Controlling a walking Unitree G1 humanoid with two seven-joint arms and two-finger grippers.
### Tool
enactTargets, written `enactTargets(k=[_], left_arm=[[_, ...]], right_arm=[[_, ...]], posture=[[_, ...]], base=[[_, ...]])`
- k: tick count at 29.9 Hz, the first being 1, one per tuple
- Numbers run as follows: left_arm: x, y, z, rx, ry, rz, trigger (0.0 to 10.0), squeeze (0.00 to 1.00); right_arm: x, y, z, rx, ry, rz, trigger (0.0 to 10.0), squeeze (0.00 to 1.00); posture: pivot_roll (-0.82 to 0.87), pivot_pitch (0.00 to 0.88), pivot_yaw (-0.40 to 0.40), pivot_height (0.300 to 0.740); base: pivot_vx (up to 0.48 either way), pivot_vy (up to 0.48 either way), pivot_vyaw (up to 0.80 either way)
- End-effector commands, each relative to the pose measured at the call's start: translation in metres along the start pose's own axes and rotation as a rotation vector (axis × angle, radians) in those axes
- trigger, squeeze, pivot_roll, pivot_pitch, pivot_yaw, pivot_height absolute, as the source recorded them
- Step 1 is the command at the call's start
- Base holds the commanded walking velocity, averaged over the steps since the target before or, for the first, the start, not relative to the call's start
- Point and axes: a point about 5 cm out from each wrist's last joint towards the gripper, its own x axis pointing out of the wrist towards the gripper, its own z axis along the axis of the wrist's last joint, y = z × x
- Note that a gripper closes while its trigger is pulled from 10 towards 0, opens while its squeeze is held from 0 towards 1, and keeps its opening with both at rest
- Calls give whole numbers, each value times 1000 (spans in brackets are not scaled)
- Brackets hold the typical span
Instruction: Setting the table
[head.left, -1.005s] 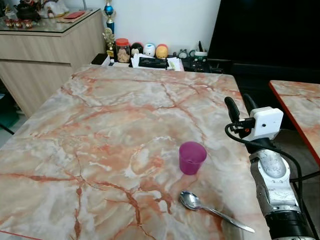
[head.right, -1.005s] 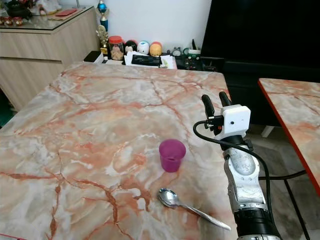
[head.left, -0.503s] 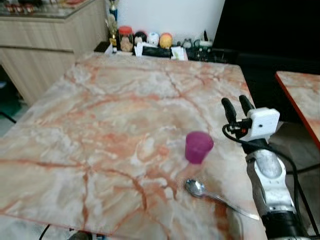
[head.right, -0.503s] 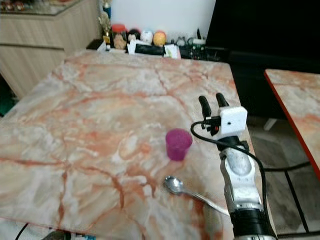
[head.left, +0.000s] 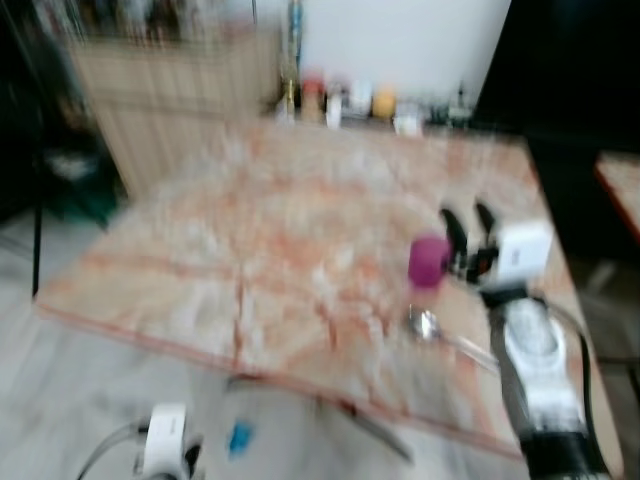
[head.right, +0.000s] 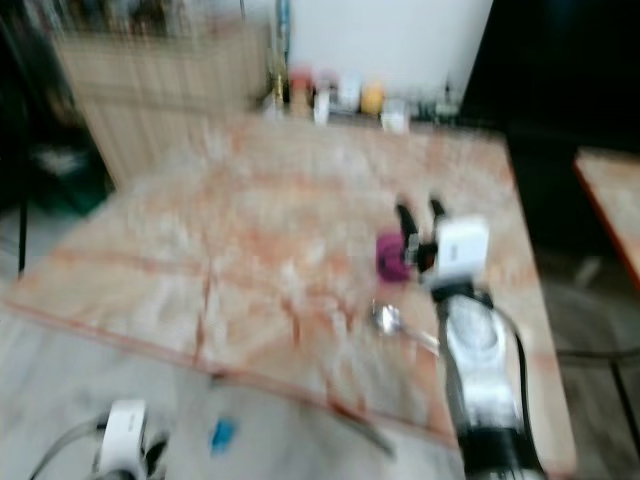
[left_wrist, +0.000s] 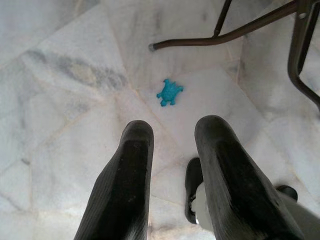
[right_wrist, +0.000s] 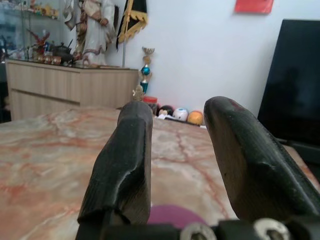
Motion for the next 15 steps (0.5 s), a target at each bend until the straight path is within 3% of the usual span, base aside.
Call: enactTargets(k=[1,7,15], left_arm=[[1,-6,3,6,-10,-18,10000,0],[1,-7,3,10,-12,-24,10000,0],[1,-8,2,19,-1,-22,10000,0]], right_arm=[[1,-5,1,-8,-1,-26,10000,0],[-3,-23,0,-25,-5,-218,10000,0],[-17,-26,-18,-20,59,-359,10000,0]], posture=[[117,0,-25,728],[116,0,-25,728],[121,0,-29,728]], base=[[0,0,0],[0,0,0],[0,0,0]])
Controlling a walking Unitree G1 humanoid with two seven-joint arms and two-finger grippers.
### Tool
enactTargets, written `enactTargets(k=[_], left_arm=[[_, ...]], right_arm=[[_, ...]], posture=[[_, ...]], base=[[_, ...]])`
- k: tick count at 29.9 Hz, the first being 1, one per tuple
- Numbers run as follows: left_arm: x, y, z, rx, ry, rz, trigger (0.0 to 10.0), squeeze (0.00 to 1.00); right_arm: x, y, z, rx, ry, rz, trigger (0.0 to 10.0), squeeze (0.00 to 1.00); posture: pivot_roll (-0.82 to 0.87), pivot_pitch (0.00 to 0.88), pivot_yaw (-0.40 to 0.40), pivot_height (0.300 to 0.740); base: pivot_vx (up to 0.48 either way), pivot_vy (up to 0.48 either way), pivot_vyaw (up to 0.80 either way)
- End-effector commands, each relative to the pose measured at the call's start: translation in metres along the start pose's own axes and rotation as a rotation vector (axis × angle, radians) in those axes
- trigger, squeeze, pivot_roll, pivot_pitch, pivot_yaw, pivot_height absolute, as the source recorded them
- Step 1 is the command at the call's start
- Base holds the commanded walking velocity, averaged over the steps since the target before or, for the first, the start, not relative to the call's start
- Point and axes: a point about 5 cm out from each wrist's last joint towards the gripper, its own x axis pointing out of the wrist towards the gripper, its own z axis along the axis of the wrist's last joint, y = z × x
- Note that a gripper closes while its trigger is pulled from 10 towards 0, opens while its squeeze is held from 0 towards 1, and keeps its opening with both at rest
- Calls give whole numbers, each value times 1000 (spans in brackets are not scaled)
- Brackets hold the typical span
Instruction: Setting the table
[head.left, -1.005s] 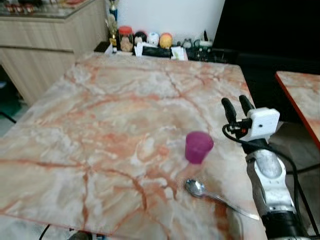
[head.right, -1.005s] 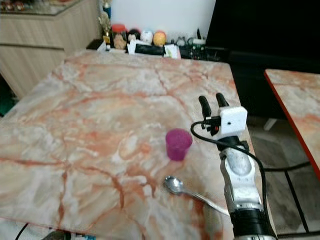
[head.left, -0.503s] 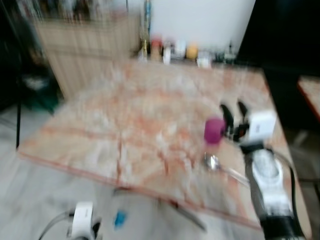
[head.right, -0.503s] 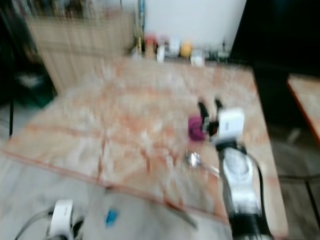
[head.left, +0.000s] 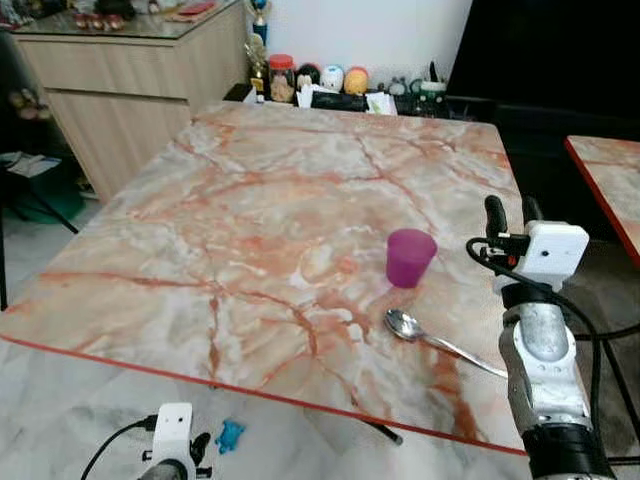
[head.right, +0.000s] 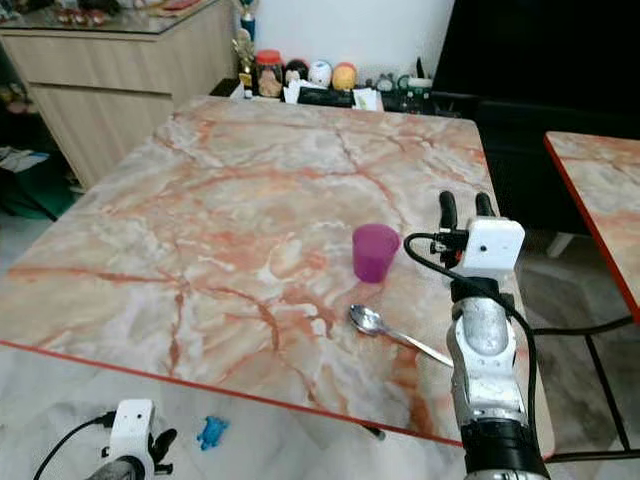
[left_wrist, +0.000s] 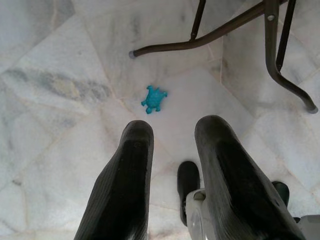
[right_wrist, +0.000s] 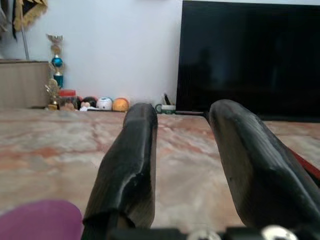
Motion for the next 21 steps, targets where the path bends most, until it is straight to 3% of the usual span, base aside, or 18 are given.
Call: enactTargets(k=[1,5,13,21], left_arm=[[0,0,-2,6,14,1,10000,0],[-1,4,-4,-33,19,23,10000,0],[-2,9,-4,-36,29,34,10000,0],[-2,10,-6,-43,51,32,10000,0]], right_arm=[[-5,-3,-7,-1,22,-30,10000,0],[-16,-3,-19,5,65,-57,10000,0],[-31,-18,-35,17,129,-112,10000,0],[-32,-16,-38,32,139,-107,10000,0]], posture=[[121,0,-29,728],[117,0,-30,728],[114,0,-29,728],[115,0,-28,728]], base=[[0,0,0],[0,0,0],[0,0,0],[0,0,0]])
